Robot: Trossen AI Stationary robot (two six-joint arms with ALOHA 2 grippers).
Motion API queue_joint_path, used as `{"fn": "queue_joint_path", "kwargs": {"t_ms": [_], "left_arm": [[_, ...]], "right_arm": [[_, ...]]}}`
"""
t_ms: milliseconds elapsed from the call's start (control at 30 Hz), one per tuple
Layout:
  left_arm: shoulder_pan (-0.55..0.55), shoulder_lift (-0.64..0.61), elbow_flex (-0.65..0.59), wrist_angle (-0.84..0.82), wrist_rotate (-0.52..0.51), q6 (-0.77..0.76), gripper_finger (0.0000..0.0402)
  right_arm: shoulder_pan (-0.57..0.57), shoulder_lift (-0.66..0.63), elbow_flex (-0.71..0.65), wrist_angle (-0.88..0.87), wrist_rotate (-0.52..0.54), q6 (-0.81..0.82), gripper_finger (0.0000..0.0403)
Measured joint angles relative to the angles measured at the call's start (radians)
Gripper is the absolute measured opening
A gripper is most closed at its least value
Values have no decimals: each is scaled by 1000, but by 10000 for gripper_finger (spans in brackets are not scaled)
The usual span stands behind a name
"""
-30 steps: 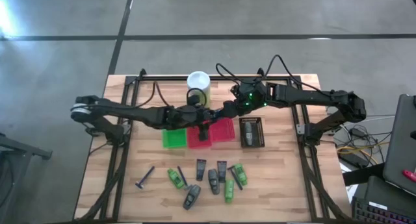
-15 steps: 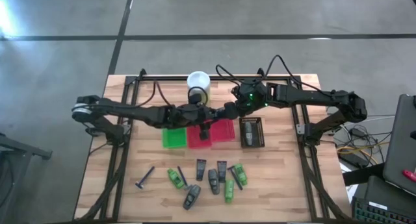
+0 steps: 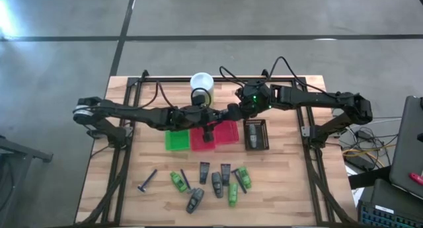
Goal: Pick & Place Travel size toiletries
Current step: Put the black deodorant into the black bin
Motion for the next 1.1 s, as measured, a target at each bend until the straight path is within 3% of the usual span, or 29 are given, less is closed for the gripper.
{"fn": "queue_joint_path", "kwargs": {"t_ms": [300,667,933,1100], "left_arm": [[0,0,0,13,25,-8,183],[0,0,0,11,31,-7,184],[-1,0,-1,12,25,-12,260],[-1,-10,-1,-139,-29,-47,289]], "right_arm": [[-1,0,-1,5,30,0,293],[0,0,-1,7,30,4,220],[0,2,-2,-7,31,-6,198],[-5,-3,-2,-104,38,-36,206]]}}
